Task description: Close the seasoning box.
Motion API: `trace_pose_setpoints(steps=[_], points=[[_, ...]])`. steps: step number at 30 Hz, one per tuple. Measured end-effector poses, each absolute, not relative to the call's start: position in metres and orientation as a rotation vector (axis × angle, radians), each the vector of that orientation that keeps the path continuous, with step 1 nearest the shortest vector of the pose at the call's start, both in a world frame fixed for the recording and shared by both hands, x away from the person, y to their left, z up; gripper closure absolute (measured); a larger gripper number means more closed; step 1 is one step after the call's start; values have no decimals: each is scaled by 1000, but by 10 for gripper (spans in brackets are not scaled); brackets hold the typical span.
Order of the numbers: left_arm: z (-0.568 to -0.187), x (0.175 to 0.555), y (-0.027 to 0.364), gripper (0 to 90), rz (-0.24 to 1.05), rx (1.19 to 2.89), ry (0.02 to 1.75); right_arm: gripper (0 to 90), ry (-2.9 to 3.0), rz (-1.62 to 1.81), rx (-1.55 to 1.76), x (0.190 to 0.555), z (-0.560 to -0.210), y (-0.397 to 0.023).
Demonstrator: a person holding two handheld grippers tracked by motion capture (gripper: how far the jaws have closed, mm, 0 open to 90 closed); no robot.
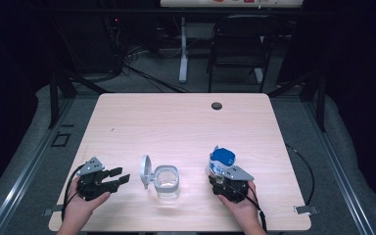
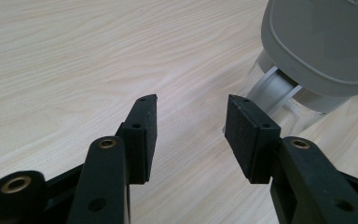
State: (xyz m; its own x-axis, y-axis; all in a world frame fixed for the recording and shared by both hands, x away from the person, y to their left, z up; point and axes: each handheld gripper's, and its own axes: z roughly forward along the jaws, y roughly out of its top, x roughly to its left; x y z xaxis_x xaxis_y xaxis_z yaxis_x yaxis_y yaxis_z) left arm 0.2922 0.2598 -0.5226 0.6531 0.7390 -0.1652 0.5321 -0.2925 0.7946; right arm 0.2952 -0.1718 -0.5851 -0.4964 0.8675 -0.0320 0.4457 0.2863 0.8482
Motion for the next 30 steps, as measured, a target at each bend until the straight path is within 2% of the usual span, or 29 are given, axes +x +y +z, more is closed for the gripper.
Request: trace_pose_setpoints(steps=[30], points=[[-524,293,261,543,281,1979,999,423,2071,1130,1160,295,-585,-172]])
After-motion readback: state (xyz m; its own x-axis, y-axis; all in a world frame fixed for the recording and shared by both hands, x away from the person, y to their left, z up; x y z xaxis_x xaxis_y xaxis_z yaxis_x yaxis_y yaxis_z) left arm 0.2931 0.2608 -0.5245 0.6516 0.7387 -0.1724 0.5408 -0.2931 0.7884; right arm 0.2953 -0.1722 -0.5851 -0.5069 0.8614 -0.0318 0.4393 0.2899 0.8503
